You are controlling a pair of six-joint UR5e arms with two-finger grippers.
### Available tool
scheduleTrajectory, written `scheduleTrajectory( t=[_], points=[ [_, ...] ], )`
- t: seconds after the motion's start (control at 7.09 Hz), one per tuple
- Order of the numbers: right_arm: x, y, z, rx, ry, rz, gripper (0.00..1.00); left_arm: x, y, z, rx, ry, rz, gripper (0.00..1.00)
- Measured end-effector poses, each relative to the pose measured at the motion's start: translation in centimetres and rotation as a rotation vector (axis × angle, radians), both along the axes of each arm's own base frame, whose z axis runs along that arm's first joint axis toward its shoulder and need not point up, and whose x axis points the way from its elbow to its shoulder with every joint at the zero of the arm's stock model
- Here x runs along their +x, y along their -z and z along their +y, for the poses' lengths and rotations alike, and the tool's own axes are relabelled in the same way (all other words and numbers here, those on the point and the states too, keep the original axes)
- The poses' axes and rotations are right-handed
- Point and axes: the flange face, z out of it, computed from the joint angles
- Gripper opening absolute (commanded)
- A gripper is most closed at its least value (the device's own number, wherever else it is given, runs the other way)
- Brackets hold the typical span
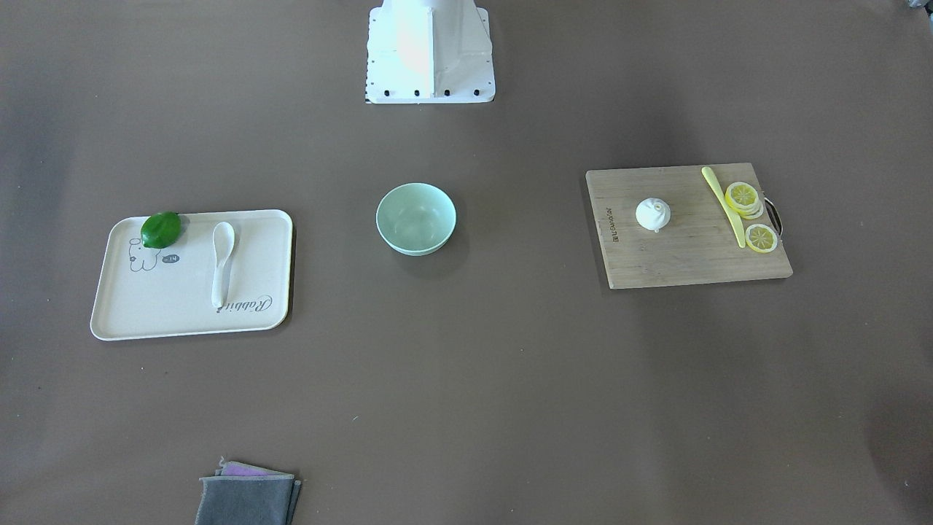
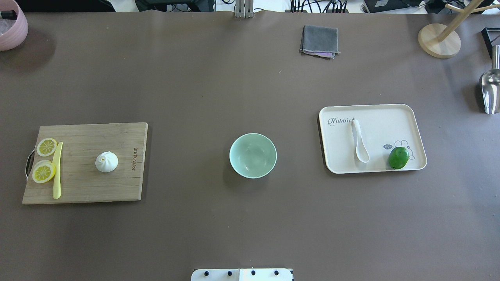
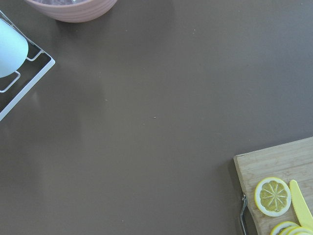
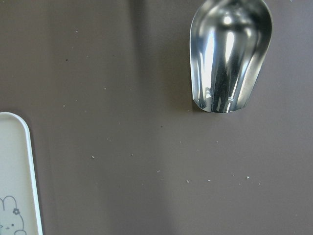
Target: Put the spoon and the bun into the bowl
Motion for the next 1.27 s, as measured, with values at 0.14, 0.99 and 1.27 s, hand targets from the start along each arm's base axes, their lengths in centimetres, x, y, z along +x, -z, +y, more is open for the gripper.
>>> scheduleTrajectory(
  t=[0.14,0.99,1.27],
  points=[
    [0.0,0.05,-0.01,0.002,-0.001,0.0,1.0,-0.04,-0.02,-0.04,0.001,0.002,-0.005,0.99],
    [0.02,-0.07,0.25,0.002,0.0,-0.002,1.0,-0.14,0.28,-0.31,0.009,0.01,-0.021,0.99],
    [0.0,0.15,0.12,0.005,-0.001,-0.002,1.0,-0.13,0.49,-0.58,0.013,0.01,-0.021,0.99]
  ],
)
